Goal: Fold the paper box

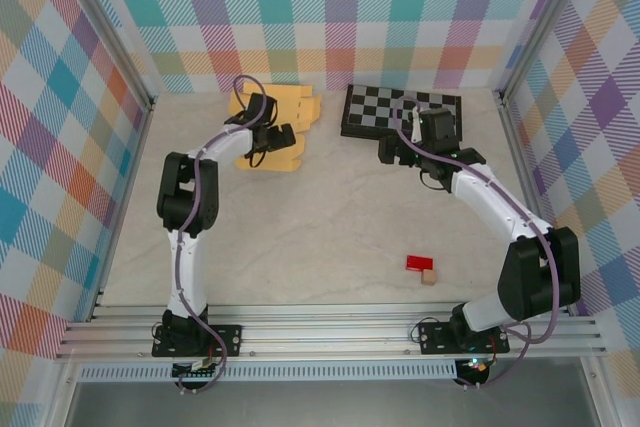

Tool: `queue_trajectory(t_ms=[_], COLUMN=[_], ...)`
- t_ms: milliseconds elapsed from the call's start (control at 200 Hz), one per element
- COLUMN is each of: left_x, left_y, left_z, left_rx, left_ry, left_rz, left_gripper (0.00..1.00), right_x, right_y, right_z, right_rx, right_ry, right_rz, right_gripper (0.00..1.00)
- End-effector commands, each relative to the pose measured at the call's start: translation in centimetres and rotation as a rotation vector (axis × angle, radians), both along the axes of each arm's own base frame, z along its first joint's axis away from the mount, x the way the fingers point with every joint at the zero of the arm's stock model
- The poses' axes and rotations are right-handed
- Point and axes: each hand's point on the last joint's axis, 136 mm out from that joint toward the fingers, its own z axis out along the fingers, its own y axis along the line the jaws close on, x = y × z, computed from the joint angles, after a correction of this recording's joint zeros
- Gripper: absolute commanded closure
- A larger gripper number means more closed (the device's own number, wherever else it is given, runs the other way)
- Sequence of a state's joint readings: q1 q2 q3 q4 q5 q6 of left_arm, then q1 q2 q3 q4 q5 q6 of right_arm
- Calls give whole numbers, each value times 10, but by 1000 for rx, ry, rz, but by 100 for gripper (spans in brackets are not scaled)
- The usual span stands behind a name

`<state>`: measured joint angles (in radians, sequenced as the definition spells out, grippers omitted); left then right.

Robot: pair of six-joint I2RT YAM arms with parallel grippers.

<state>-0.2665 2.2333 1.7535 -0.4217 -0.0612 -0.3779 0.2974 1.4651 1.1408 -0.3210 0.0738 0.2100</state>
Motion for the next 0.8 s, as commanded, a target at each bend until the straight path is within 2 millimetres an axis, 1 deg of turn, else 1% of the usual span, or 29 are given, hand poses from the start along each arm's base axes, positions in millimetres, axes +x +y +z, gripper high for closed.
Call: queue_trajectory(t_ms=[0,60,95,190,290,395,485,580,655,735,795], left_x=[-6,-13,-20,-43,-75,-115,-151,-191,-220,-246,-263], left_y=[3,5,2,-14,-29,-37,-48,-65,-72,-78,-85], left_z=[-16,-26,-31,-42,-57,-67,-66,-65,-65,-62,-54], left_rx=[59,70,68,72,56,25,15,22,26,23,27], left_ry=[82,120,138,167,217,258,270,268,262,249,228], left_rz=[-9,-1,-5,-47,-78,-61,-73,-118,-132,-146,-168], left_gripper=[0,0,0,0,0,0,0,0,0,0,0], right_x=[-6,-9,-11,-15,-21,-28,-37,-48,-57,-67,-74], right_y=[13,14,14,11,10,7,7,7,6,7,9], right_z=[5,5,6,10,15,20,22,22,21,20,21], right_rx=[30,27,28,35,42,49,64,85,97,107,112], right_ry=[28,38,41,41,41,48,64,71,75,79,81], right_rz=[39,43,42,31,26,16,13,14,9,13,23], right_gripper=[0,0,0,0,0,0,0,0,0,0,0])
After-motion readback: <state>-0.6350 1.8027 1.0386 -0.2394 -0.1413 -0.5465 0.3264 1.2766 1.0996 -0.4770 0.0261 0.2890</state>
